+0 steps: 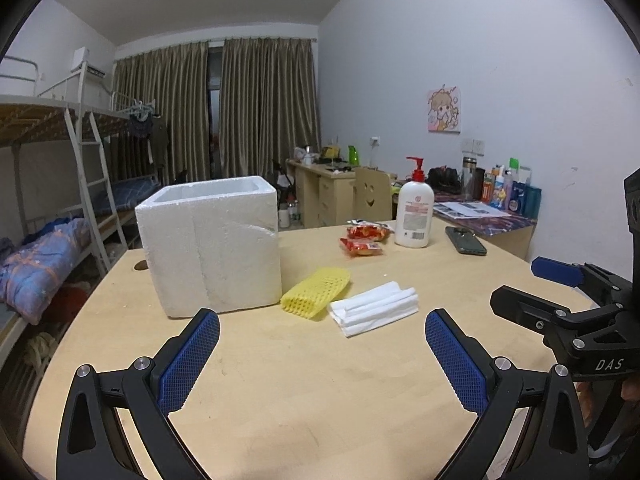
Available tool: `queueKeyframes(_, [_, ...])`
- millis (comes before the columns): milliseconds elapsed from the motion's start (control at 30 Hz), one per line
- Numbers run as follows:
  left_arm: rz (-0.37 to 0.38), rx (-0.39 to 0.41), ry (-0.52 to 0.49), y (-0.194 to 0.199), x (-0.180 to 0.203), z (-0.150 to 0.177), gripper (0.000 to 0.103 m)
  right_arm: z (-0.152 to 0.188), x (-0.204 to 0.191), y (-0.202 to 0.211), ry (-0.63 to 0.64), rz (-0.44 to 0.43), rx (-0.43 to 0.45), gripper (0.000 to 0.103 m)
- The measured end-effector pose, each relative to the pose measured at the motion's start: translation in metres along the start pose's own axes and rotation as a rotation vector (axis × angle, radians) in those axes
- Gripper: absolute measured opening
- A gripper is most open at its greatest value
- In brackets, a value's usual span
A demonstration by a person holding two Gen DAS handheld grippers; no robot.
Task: Organize soft objects
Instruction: 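Move both open tools back toward the yellow net and white cloth, then lower the left tool over the yellow foam net and the right tool over the white cloth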
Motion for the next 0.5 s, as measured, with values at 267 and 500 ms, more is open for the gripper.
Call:
queueKeyframes(267, [-0.006, -0.029, -0.019, -0.028, -0.005, -0.014, 0.103, -0.01, 0.008, -0.025, 0.004, -0.01, -0.034, 0.103])
queueKeyframes(500, [-0.008, -0.071, -0.018, -0.056, -0.011, -0.02, 0.103, -0.016, 0.019, -0.048, -0.002, -0.016, -0.062, 0.103])
Point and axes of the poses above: each gripper's, at about its wrist camera, not at the fingertips, and y roughly against the way its jaws point, x to its right, z to its underside, the point moved 4 cm from there along -y, roughly the way its jaws point, and after that the axes turned 11 degrees about y, right-handed, at the moved point
